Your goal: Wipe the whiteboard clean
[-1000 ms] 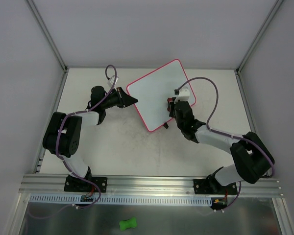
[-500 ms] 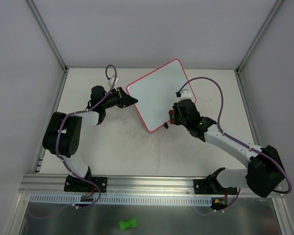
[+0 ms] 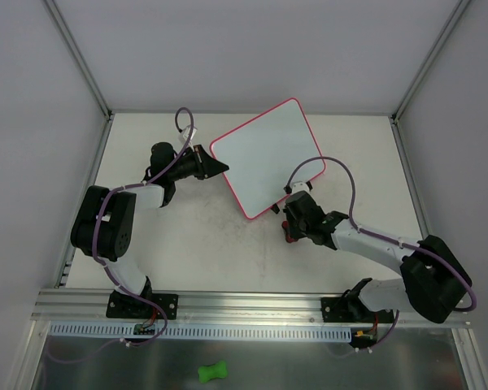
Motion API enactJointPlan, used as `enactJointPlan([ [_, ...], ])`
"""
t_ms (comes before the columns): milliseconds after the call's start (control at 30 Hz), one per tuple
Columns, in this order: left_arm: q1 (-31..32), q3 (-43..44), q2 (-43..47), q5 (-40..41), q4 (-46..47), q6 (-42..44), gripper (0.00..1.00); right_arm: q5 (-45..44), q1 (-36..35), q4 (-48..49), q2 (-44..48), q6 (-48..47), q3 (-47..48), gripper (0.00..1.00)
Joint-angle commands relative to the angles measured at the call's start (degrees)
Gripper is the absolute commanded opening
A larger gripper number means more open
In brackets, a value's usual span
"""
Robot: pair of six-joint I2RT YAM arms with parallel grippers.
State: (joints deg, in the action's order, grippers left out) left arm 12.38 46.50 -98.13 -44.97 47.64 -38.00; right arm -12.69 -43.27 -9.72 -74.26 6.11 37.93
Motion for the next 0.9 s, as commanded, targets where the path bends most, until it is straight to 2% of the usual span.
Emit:
enactJointPlan([
  [0,0.5,1.2,1.5,-3.5,-0.1,2.8,0.01,1.5,-0.2,1.6,-1.2,1.6,-1.5,0.07],
  [133,0.4,1.1,1.5,-3.5,-0.1,2.7,0.04,2.7,-0.2,2.8,-1.3,2.0,-1.8,0.30],
  [167,0.4,1.1,1.5,-3.5,0.0,2.7,0.05,2.9,-0.2,2.8,-1.4,1.9,-1.6,0.44],
  [267,0.4,1.0,1.6,-3.5,0.0,2.7,0.08,3.0,-0.2,2.8,-2.1,1.5,-1.0,0.56],
  [433,0.4,0.9,2.1,-3.3,-0.3,2.9,0.13,3.0,-0.2,2.8,-2.3,1.5,-0.8,0.59],
  [533,0.4,0.9,2.0,-3.3,-0.3,2.9,0.21,2.7,-0.2,2.8,-1.9,1.7,-0.8,0.62],
  [567,0.4,0.8,1.9,-3.2,-0.2,2.9,0.25,2.6,-0.2,2.8,-1.6,1.7,-0.8,0.64],
  [600,0.4,0.8,2.1,-3.2,-0.1,3.0,0.35,2.3,-0.2,2.8,-1.2,1.6,-0.9,0.64],
  [667,0.3,0.2,2.3,-3.0,0.4,3.0,0.46,2.1,-0.2,2.8,-0.5,1.5,-1.3,0.66],
  [700,0.2,-0.1,2.5,-2.7,0.9,2.9,0.55,2.0,-0.2,2.7,0.2,1.5,-1.4,0.66],
  [867,-0.3,-1.0,3.3,-2.1,1.4,3.1,0.66,0.9,-0.2,2.8,2.3,1.1,-2.2,0.67],
])
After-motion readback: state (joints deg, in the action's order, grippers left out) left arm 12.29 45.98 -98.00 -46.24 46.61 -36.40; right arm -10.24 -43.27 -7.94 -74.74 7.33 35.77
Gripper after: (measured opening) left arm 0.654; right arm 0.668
